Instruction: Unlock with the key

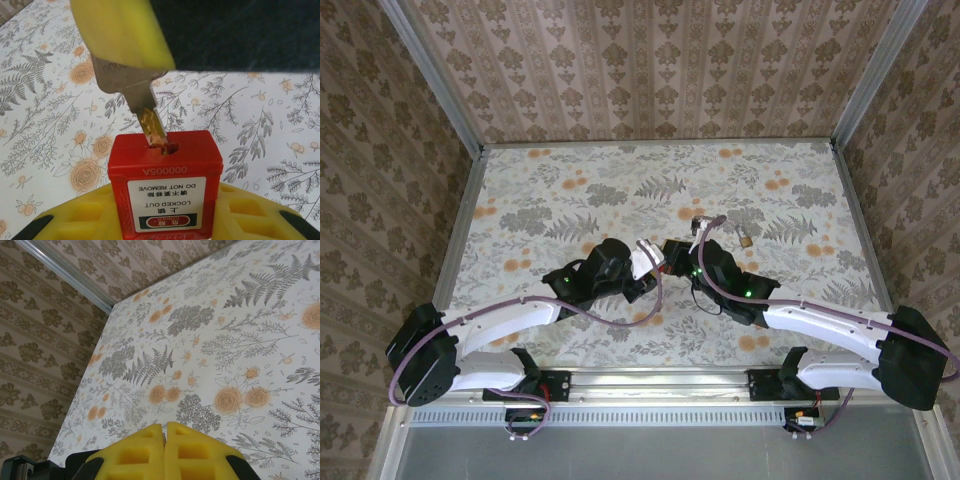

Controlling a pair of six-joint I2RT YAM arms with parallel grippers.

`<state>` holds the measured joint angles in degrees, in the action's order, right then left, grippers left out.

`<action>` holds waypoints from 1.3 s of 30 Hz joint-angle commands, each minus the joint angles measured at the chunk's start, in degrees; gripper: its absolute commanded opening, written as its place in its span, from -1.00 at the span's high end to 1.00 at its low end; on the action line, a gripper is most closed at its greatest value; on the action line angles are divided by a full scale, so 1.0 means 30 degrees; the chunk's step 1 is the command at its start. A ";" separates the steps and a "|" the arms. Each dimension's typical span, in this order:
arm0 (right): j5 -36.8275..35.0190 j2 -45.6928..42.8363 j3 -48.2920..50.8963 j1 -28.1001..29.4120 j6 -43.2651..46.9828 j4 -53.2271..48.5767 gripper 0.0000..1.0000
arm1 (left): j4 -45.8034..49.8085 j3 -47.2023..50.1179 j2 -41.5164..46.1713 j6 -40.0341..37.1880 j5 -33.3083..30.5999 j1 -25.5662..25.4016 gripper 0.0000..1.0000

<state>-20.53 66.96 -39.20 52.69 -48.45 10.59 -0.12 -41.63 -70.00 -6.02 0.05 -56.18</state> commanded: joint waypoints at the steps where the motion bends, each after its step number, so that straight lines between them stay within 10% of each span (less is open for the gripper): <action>1: 0.3402 0.0197 0.1619 0.1825 -0.0596 -0.4197 1.00 | -1.0954 -0.2091 0.1418 0.0455 -0.0668 0.0313 0.77; 22: 0.1242 -0.0849 -0.0148 0.2113 0.2546 -0.4761 1.00 | -0.8513 -0.2568 0.0056 -0.1145 0.0592 -0.1574 0.77; 39: 0.7317 -0.0163 0.0036 -0.0785 0.2049 -0.5057 1.00 | -0.7983 -0.2619 0.0681 -0.3268 0.0555 -0.3177 0.77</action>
<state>-11.86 62.06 -41.43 50.19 -40.75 -0.25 -3.14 -41.65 -71.68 -11.73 -9.06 -60.53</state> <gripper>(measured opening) 0.053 0.371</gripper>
